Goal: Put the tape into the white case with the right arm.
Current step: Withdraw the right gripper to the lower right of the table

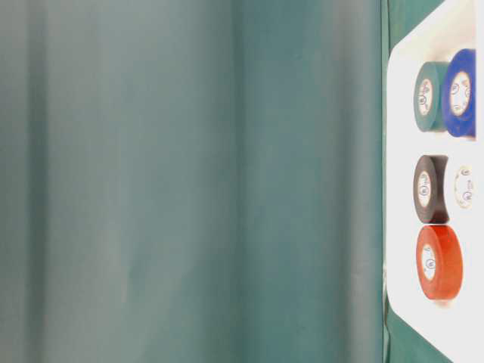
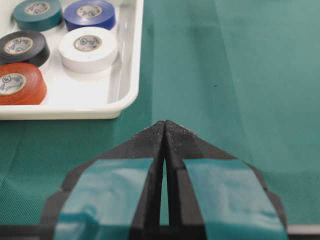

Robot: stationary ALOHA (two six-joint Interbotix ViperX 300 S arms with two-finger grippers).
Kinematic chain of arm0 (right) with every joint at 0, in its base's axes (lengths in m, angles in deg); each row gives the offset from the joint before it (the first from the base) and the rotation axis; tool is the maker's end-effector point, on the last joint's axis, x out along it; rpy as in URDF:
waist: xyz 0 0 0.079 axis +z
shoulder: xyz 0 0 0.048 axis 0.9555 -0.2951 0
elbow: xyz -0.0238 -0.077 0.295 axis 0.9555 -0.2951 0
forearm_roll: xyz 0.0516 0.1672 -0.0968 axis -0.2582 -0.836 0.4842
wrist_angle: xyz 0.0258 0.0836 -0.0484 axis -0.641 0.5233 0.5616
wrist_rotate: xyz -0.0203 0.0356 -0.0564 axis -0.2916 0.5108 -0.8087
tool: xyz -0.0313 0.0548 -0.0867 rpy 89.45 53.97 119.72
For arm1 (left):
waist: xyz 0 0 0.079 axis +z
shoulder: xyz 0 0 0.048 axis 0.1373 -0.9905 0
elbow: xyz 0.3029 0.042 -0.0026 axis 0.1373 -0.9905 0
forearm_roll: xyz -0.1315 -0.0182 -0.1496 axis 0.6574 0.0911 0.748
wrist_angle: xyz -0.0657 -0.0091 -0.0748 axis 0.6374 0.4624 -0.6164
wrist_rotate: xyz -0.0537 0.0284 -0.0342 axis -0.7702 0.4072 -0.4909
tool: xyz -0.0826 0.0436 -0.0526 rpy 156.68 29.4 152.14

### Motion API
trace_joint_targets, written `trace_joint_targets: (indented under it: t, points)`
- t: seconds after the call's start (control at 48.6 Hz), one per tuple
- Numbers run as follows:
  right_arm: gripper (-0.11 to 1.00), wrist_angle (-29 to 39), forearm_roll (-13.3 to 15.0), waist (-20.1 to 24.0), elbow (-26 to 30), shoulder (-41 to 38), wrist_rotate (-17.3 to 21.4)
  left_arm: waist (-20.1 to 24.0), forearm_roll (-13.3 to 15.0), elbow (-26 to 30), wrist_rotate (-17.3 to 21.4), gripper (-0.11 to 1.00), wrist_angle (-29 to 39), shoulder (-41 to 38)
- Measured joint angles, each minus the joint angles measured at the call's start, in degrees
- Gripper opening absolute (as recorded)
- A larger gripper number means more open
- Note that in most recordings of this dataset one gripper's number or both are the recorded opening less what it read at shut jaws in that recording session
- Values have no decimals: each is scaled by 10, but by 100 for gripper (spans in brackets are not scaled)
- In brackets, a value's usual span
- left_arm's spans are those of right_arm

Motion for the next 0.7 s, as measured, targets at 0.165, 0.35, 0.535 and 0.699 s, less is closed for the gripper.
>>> trace_joint_targets:
  t: [0.165, 0.35, 0.535, 0.699]
  points:
    - [89, -4, -1, 45, -8, 10, 0, 0, -1, 0, 0, 0, 0, 0]
    - [88, -4, -6, 110, -8, 22, 0, 0, 0, 0, 0, 0, 0, -1]
    - [88, -3, -9, 196, -8, 31, 0, 0, -1, 0, 0, 0, 0, -1]
    - [88, 17, -9, 265, -9, 31, 0, -1, -1, 0, 0, 0, 0, 0]
